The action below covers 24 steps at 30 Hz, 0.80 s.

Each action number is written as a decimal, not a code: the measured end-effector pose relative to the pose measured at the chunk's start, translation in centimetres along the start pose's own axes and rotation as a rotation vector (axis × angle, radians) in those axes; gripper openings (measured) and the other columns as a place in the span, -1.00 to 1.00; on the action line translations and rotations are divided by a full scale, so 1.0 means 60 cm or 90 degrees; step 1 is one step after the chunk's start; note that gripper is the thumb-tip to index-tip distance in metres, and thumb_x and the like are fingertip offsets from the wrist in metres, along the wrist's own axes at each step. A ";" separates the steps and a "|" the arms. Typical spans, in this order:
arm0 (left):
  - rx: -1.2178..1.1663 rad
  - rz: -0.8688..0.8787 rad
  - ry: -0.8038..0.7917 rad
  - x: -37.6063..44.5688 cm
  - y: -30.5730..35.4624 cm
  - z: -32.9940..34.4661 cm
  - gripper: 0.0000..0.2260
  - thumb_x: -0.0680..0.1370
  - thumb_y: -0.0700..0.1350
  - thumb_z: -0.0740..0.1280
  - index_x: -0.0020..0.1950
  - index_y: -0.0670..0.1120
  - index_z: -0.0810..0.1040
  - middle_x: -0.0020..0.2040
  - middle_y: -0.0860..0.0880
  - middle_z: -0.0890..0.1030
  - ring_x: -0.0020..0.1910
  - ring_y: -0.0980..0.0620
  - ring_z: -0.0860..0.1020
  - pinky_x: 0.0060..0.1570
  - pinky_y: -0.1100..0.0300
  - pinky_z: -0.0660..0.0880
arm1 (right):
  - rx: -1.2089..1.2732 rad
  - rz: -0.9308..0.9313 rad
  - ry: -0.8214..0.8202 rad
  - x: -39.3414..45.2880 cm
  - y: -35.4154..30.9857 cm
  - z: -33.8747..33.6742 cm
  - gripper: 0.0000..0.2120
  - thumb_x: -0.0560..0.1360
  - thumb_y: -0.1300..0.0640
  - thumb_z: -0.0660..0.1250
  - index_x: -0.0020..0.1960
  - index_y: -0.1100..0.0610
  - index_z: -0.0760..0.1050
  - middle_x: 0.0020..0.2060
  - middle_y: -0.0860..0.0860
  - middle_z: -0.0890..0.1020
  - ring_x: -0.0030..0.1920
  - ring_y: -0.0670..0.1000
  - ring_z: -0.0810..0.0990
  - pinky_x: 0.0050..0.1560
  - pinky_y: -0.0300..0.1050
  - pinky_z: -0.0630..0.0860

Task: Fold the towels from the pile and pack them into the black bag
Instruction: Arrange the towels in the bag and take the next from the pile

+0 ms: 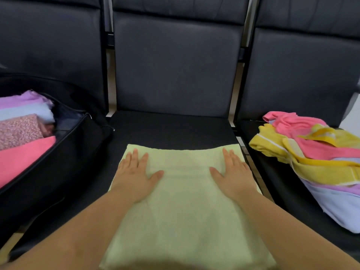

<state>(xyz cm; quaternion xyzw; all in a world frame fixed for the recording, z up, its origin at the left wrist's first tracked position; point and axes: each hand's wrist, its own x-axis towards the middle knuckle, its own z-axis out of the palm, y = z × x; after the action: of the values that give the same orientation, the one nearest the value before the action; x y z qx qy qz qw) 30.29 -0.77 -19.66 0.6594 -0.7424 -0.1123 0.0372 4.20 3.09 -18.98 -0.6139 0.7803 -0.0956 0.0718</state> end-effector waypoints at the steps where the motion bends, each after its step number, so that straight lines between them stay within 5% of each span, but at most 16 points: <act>1: 0.006 -0.005 0.000 0.014 0.000 0.000 -0.28 0.54 0.37 -0.10 0.57 0.02 -0.18 0.57 -0.09 -0.26 0.54 -0.03 -0.26 0.49 0.09 -0.25 | -0.010 0.000 -0.006 0.013 -0.002 0.001 -0.30 0.59 -0.24 -0.01 0.57 0.03 -0.21 0.57 0.03 -0.09 0.55 0.00 -0.11 0.52 -0.04 -0.14; 19: 0.021 -0.001 0.030 0.262 0.016 -0.014 -0.29 0.51 0.40 -0.11 0.58 0.08 -0.13 0.58 -0.03 -0.18 0.55 -0.01 -0.19 0.50 0.09 -0.21 | -0.058 -0.001 0.009 0.248 -0.009 0.017 -0.34 0.57 -0.30 -0.09 0.58 -0.03 -0.07 0.57 0.00 -0.05 0.55 -0.01 -0.12 0.52 -0.03 -0.15; 24: 0.023 0.009 0.047 0.311 0.017 -0.017 -0.30 0.52 0.39 -0.11 0.58 0.08 -0.11 0.58 -0.03 -0.16 0.55 0.00 -0.17 0.51 0.09 -0.19 | 0.005 -0.001 0.099 0.296 -0.012 0.024 -0.38 0.57 -0.24 0.01 0.53 0.04 0.15 0.53 0.06 0.17 0.53 0.03 0.06 0.50 -0.03 -0.06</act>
<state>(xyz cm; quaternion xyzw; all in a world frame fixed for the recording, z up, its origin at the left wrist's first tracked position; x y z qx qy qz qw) 27.15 -19.19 -20.20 0.6583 -0.7471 -0.0745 0.0534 1.03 -14.42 -20.14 -0.6049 0.7827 -0.1461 0.0135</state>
